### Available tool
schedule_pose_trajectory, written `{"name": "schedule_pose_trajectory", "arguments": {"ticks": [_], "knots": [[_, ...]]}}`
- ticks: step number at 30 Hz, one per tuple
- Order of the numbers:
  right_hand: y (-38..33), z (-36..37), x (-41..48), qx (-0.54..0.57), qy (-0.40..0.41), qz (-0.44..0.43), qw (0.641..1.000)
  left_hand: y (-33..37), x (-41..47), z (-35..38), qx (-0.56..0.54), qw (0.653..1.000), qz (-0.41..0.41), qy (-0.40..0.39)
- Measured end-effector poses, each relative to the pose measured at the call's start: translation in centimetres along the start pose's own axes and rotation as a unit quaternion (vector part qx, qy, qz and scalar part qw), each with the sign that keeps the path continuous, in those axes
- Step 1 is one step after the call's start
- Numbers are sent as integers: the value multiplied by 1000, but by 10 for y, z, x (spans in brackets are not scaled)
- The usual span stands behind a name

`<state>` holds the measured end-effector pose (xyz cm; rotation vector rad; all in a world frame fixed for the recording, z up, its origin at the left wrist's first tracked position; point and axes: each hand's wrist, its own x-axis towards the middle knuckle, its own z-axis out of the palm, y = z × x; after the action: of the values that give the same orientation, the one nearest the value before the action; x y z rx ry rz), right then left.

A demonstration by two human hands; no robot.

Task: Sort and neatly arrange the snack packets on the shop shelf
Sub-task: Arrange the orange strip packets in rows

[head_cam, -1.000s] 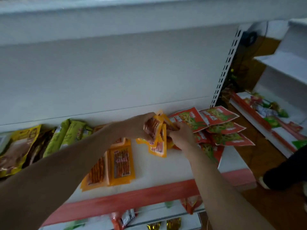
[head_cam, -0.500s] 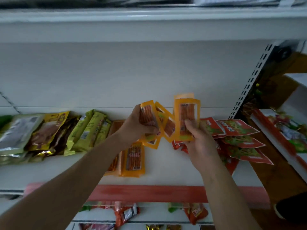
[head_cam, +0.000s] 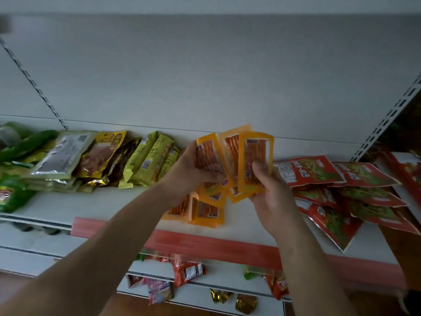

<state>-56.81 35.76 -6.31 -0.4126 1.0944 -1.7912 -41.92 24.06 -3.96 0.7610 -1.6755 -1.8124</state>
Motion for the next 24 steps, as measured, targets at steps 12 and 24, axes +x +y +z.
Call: {"name": "schedule_pose_trajectory", "arguments": {"ticks": [12, 24], "knots": [[42, 43, -9, 219, 82, -45, 971, -20, -13, -14, -365, 926, -74, 58], [75, 109, -11, 11, 131, -78, 988, -6, -41, -68, -336, 937, -80, -58]]}}
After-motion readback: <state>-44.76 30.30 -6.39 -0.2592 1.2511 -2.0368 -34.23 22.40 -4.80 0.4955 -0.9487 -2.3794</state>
